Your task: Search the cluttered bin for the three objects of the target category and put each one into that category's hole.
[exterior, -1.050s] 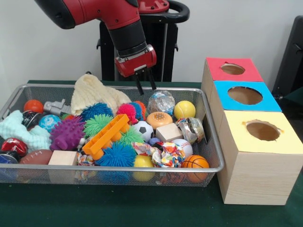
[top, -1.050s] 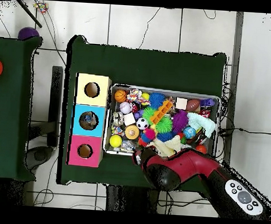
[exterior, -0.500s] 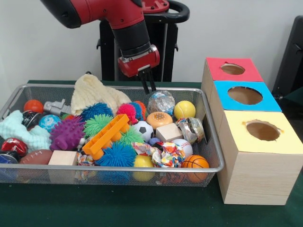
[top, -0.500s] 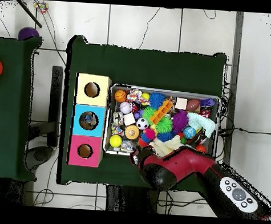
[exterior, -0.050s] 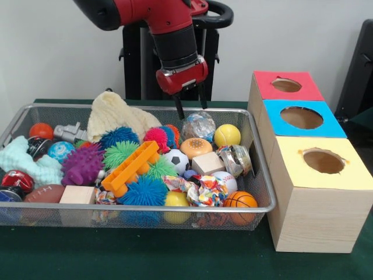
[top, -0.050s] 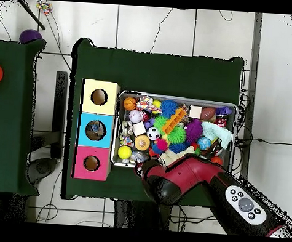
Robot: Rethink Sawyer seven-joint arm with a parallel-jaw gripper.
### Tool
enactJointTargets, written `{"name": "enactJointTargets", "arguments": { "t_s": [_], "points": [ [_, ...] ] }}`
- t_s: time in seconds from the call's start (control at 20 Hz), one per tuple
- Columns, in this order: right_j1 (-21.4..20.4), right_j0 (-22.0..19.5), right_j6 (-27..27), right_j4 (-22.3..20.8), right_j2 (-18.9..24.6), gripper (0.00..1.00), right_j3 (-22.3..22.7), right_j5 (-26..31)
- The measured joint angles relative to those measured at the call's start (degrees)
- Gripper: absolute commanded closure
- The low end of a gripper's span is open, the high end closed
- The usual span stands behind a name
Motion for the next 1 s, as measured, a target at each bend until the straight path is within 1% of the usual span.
{"name": "enactJointTargets", "arguments": {
  "t_s": [0.7,0.9,1.0],
  "points": [
    [0.27,-5.47,0.00,1.18,-0.02,0.00,-3.64,0.01],
    [-0.43,-5.30,0.00,1.44,-0.07,0.00,-3.69,0.01],
    [-1.44,-3.67,0.00,1.45,-0.62,0.00,-3.69,0.01]
  ]
}}
